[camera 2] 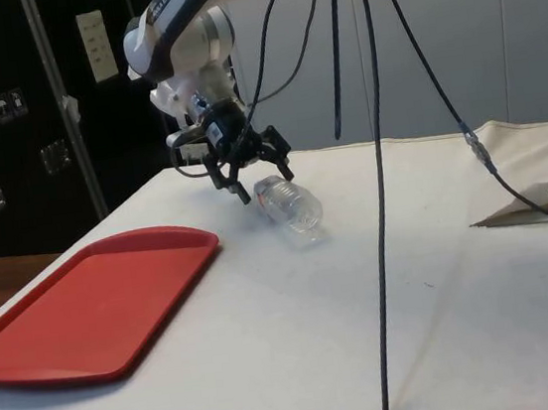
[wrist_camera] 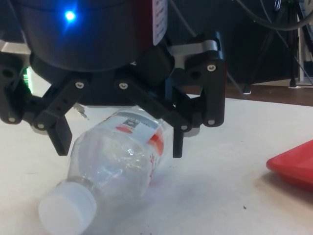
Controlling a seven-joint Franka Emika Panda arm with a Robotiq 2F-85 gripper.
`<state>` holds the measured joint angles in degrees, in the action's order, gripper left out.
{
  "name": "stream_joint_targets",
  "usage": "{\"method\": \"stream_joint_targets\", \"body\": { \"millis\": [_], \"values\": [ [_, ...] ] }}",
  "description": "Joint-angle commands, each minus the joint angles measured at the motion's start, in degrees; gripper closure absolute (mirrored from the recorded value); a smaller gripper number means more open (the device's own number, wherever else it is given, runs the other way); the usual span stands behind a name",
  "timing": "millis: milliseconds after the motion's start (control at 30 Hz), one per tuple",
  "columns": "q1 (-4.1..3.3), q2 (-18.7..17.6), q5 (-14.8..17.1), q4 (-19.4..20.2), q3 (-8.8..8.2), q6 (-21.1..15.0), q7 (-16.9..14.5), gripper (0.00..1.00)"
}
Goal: Place the bottle upright on the tray.
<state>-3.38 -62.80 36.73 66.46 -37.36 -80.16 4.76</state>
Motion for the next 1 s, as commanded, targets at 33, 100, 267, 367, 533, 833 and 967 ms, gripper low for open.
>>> {"method": "stream_joint_targets", "body": {
  "millis": [33, 100, 267, 367, 533, 833, 967],
  "values": [
    [0.06, -0.1, 0.3, 0.1, 0.11, -0.1, 0.5, 0.0],
    [0.0, -0.2, 0.5, 0.0, 0.17, -0.2, 0.9, 0.0],
    [0.0, -0.6, 0.8, -0.1, 0.17, -0.2, 1.4, 0.0],
    [0.0, -0.8, 1.0, -0.2, 0.17, -0.3, 1.8, 0.0],
    [-0.11, -0.7, 1.1, -0.1, 0.11, -0.3, 2.5, 0.0],
    [-0.4, -0.7, 1.1, 0.1, 0.06, -0.5, 3.4, 0.0],
    [-0.29, -0.9, 1.1, 0.0, 0.17, -0.4, 3.8, 0.0]
  ]
}}
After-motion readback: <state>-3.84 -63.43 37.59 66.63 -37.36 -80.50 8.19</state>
